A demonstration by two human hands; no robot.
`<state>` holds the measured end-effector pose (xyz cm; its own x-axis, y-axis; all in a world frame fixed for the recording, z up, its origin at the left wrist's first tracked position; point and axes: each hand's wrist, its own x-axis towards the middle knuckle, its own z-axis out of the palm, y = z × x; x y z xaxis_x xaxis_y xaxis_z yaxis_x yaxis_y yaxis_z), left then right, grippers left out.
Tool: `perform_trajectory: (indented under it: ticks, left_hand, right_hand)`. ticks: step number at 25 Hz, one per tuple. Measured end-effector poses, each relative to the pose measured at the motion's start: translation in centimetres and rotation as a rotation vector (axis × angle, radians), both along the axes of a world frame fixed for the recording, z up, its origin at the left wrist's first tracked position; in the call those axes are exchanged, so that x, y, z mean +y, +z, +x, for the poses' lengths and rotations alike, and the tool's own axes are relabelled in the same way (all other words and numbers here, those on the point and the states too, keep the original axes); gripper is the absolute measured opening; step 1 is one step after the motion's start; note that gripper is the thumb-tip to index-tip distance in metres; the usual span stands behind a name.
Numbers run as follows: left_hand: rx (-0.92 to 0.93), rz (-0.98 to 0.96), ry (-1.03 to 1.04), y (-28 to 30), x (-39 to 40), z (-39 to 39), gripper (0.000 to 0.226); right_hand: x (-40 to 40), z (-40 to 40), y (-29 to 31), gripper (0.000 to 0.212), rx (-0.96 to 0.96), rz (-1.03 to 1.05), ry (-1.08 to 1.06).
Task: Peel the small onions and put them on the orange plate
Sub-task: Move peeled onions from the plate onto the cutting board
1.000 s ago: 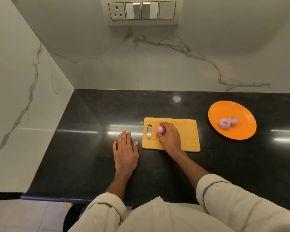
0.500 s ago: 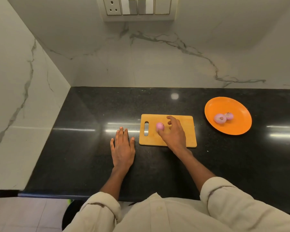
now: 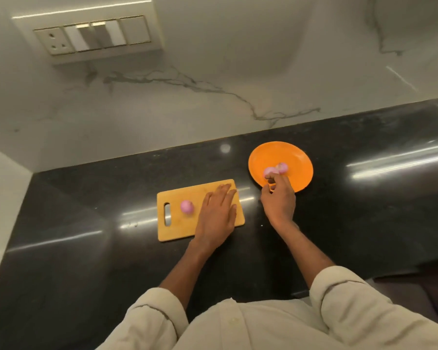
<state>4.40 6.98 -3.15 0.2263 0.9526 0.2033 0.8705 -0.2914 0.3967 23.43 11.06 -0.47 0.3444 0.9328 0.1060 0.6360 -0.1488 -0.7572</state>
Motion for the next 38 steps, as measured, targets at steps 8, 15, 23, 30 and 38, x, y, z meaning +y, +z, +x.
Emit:
perform_trajectory:
  ticks: [8,15,23,30,38]
  left_hand:
    - [0.271,-0.283,-0.089,-1.6,4.0,8.6,0.061]
    - [0.213,-0.304,-0.063,-1.8,4.1,8.4,0.064]
    - [-0.108,-0.145,0.006,-0.9,-0.5,5.4,0.050]
    - [-0.258,0.051,0.196,-0.5,-7.1,-2.5,0.023]
    - [-0.206,-0.115,0.707,-2.5,-11.3,-12.4,0.051]
  right_hand:
    - [5.7,7.4,-0.1,0.066,-0.211,-0.272,0.236]
    - [8.7,10.0,-1.8,0.042,-0.146,-0.246,0.296]
    - [2.9,5.4,1.0,0.036,0.088,-0.063,0.057]
    - [-1.4,-4.8,-0.1,0.028,0.278,-0.142,0.381]
    - [-1.6,-12.0,-1.8,0.055,0.049,-0.177,0.503]
